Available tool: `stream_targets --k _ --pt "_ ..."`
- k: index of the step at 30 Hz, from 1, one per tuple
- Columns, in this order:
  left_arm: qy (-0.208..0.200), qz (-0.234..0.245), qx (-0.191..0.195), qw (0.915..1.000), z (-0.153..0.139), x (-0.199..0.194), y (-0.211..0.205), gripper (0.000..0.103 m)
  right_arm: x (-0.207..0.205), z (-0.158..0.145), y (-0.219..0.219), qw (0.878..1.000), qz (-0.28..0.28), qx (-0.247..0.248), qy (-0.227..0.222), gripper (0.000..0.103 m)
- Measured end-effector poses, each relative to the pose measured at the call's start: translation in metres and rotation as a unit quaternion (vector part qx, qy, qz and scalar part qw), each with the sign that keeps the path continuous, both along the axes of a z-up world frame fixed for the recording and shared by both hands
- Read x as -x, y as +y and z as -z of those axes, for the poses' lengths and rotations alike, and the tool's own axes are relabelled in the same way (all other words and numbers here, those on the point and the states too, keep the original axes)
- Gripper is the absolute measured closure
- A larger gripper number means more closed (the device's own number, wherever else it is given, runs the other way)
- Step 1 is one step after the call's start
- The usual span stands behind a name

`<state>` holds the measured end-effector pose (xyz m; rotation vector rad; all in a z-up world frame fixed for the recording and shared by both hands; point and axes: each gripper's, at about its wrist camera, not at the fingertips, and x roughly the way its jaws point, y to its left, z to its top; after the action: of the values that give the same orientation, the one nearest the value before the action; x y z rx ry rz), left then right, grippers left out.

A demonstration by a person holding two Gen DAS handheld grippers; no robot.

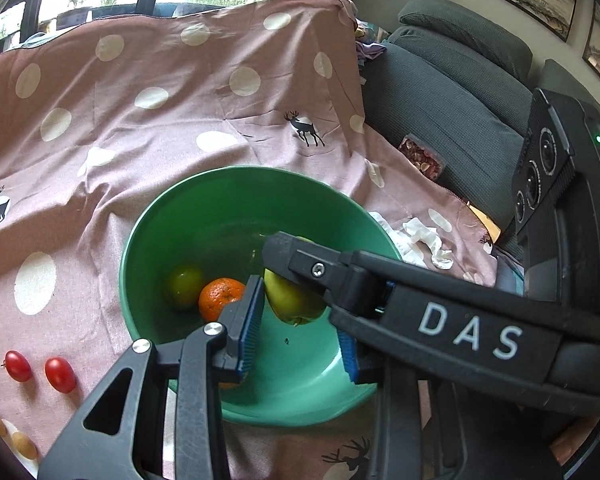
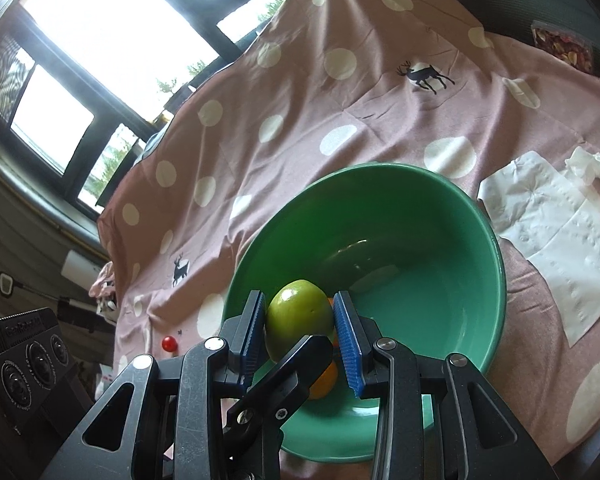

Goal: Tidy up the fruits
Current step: 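Lower the green apple into the bowl with the right tool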

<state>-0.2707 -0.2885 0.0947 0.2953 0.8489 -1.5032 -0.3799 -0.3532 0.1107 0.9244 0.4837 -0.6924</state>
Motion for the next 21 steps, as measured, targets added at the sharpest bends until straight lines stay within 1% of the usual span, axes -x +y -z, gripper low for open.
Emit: stream_targets --k 14,21 --pt "0.019 0.010 -0.009 0.9997 0.010 0.000 -0.007 0.069 0.000 0.007 -0.005 1.000 0.015 -0.007 0.024 0.065" --pt "0.023 0.012 -0.011 0.9996 0.011 0.000 -0.010 0.069 0.000 0.008 -0.005 0.999 0.019 -0.007 0.032 0.065"
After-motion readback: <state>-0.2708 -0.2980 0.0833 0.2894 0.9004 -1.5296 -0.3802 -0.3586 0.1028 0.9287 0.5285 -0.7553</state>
